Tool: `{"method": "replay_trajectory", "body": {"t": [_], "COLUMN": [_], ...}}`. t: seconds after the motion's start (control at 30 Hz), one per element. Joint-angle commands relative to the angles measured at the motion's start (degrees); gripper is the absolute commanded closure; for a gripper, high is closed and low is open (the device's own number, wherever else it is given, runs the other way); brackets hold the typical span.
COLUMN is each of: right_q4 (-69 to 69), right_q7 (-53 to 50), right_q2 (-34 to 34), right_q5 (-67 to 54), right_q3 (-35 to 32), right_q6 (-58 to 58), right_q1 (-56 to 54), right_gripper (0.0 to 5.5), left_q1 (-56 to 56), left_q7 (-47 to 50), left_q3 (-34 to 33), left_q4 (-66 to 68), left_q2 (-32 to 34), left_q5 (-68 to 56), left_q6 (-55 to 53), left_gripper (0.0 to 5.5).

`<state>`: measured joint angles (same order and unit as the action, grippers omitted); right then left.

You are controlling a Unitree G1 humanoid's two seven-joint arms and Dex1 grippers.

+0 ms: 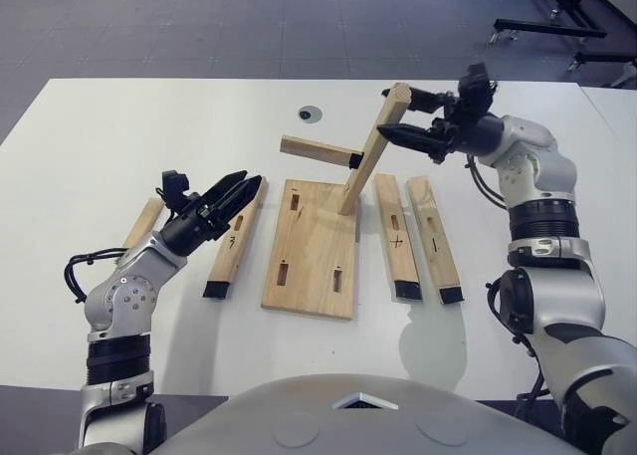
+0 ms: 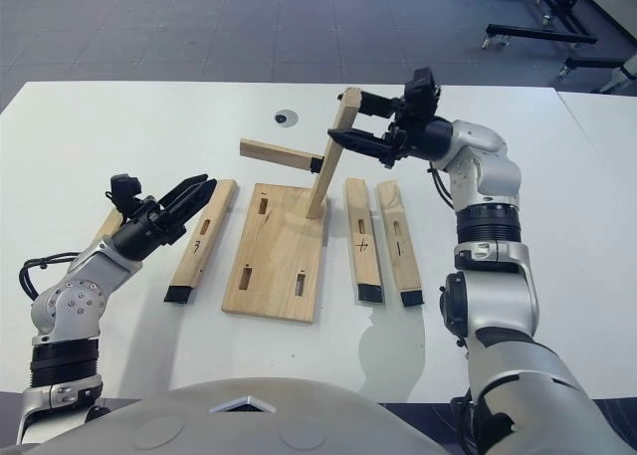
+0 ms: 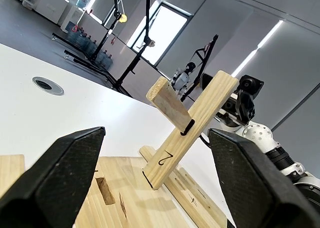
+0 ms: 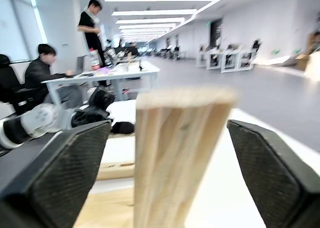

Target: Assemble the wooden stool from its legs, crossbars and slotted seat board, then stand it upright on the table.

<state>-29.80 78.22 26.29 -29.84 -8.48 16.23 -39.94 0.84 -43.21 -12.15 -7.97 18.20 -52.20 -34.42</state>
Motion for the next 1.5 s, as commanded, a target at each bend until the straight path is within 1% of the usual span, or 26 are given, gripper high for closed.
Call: {"method": "replay_trajectory", "body": {"t": [0.03, 0.17, 0.3, 0.43, 0.53, 0.7, 0.83, 0.93, 1.0, 1.07, 1.1, 1.17, 1.23, 1.3, 1.33, 1.4, 1.5], "right_q4": [9.4, 20.5, 26.9, 26.2, 25.9, 27.7, 30.4, 30.7, 28.9, 30.2, 32.7, 40.1, 44.8, 48.4, 49.8, 56.6, 63.1], "right_q7": [-4.3, -8.9, -10.4, -11.1, -11.6, -13.0, -16.2, -21.5, -30.9, -41.1, -44.7, -50.1, -54.2, -59.1, -62.1, -67.6, -71.5], "right_q2": [0.7, -0.8, -1.4, -1.2, -0.8, -1.0, -1.7, -2.1, -4.1, -6.6, -7.7, -8.7, -9.4, -10.9, -12.3, -15.1, -14.8], "right_q5": [-4.2, -9.0, -12.0, -8.7, -7.8, -11.3, -18.4, -22.1, -22.6, -16.4, -12.6, -8.5, -5.3, -1.9, -1.4, -1.1, -1.4], "right_q3": [-4.0, -5.8, -3.7, 0.9, 2.0, -0.9, -6.0, -10.4, -15.4, -17.1, -15.9, -11.2, -8.2, -7.2, -7.7, -7.5, -6.6], "right_q6": [2.6, 5.1, 9.2, 9.1, 8.4, 7.8, 10.1, 11.0, 9.5, 5.4, 4.2, 8.3, 10.7, 11.4, 12.0, 15.3, 21.1], "right_q1": [2.9, 6.1, 9.6, 12.4, 11.9, 9.7, 8.5, 9.2, 10.3, 15.2, 19.3, 29.8, 38.1, 43.6, 45.5, 53.2, 59.2], "right_gripper": [0.74, 0.74, 0.74, 0.74, 0.74, 0.74, 0.74, 0.74, 0.74, 0.74, 0.74, 0.74, 0.74, 0.74, 0.74, 0.74, 0.74], "left_q1": [0.7, 1.1, 1.1, 1.3, 1.5, 1.6, 1.8, 2.0, 3.2, 5.2, 6.3, 8.2, 9.4, 10.7, 11.5, 12.4, 14.3], "left_q7": [-0.3, -0.3, -0.5, -1.0, -0.9, -0.9, -0.6, 1.4, 1.5, 2.0, 3.0, 5.4, 8.3, 11.0, 12.2, 14.2, 17.0], "left_q3": [-0.2, -0.5, -0.4, 0.4, 0.3, 0.5, 0.6, 0.8, 0.8, 0.8, 0.9, 2.1, 2.7, 2.8, 3.1, 3.3, 4.2], "left_q4": [0.5, 0.8, 1.3, 1.3, 1.5, 1.6, 1.5, 2.1, -0.1, -4.5, -6.7, -9.5, -10.5, -11.9, -12.6, -13.8, -17.8], "left_q2": [-0.1, 0.0, 0.2, 0.2, 0.1, -0.4, -0.8, -2.0, -2.9, -3.7, -3.9, -3.8, -4.8, -5.9, -6.2, -6.6, -7.4], "left_q5": [0.8, 1.1, 1.6, 3.0, 3.5, 4.4, 5.0, 8.7, 7.9, 7.3, 8.0, 11.6, 13.6, 15.3, 16.6, 17.7, 18.0], "left_q6": [0.5, 0.8, 0.8, 1.2, 1.3, 1.7, 2.2, 6.1, 6.5, 7.4, 8.0, 9.4, 10.4, 11.7, 12.5, 12.8, 12.4], "left_gripper": [1.75, 1.75, 1.75, 1.75, 1.75, 1.75, 1.75, 1.75, 1.75, 1.75, 1.75, 1.75, 1.75, 1.75, 1.75, 1.75, 1.75]}}
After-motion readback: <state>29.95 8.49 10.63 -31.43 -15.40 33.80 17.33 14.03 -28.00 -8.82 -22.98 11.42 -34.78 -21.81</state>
